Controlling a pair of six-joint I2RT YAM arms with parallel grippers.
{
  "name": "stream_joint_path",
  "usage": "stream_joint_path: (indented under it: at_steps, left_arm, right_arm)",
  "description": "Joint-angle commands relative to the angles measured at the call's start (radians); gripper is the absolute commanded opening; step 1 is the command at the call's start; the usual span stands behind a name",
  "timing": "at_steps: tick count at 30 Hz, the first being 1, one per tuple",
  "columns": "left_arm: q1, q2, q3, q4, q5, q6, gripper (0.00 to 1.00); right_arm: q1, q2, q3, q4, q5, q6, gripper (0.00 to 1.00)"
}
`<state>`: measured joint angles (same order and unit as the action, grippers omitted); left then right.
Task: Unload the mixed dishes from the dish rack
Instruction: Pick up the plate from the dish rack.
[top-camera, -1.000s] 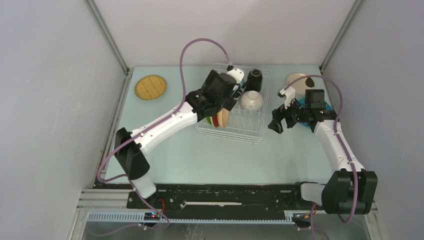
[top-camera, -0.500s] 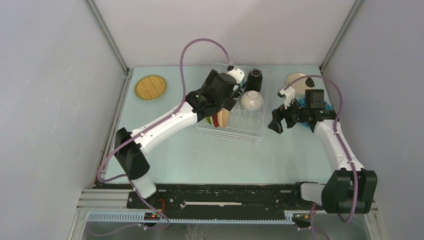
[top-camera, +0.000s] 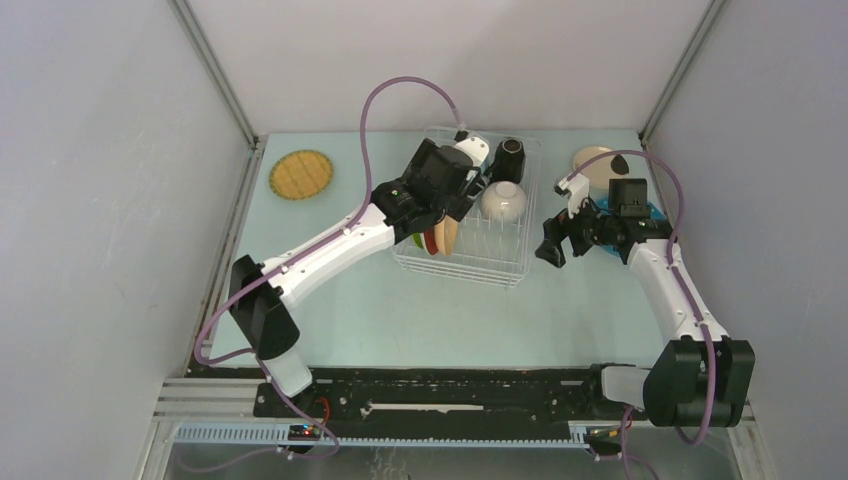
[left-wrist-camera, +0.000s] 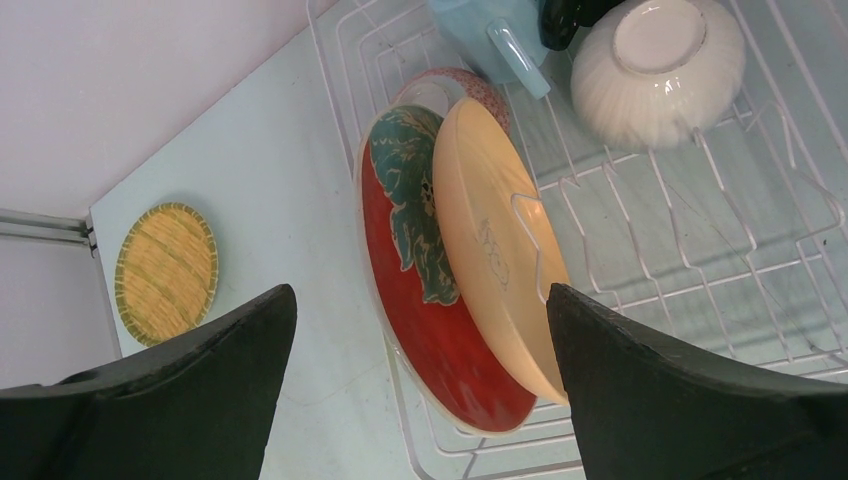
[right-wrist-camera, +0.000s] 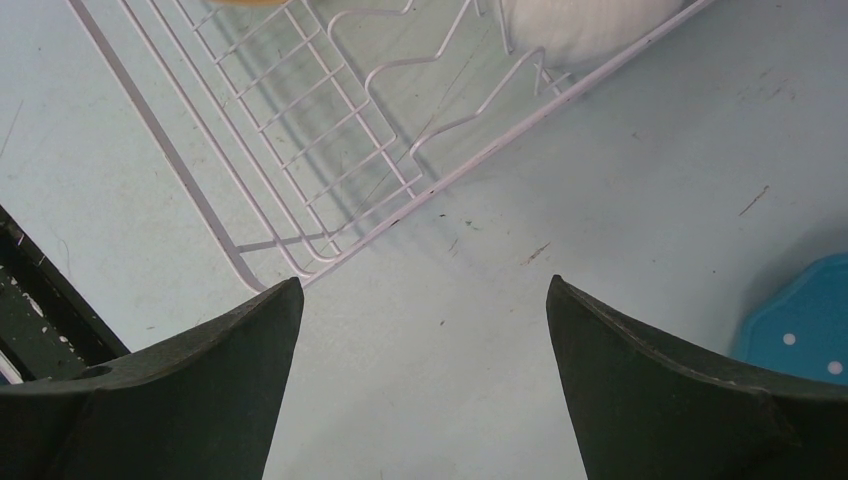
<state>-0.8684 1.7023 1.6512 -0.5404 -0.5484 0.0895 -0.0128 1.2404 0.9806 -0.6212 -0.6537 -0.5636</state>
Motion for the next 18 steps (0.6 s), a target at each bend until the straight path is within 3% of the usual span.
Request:
stream_joint_path:
  at_steps: [1, 11, 18]
  left_arm:
    - [-0.005, -0.002, 0.010, 0.044, -0.009, 0.040, 1.00]
    - [0.002, 0.026, 0.037, 0.059, 0.002, 0.035, 1.00]
    - [0.003, 0.052, 0.043, 0.057, 0.049, -0.021, 0.90]
  right_arm:
    - [0.008, 0.003, 0.011, -0.001, 0.003, -0.021, 1.00]
    - [0.009, 0.004, 0.010, -0.001, 0.005, -0.021, 1.00]
    - [0.010, 0.006, 0.010, -0.002, 0.006, -0.022, 1.00]
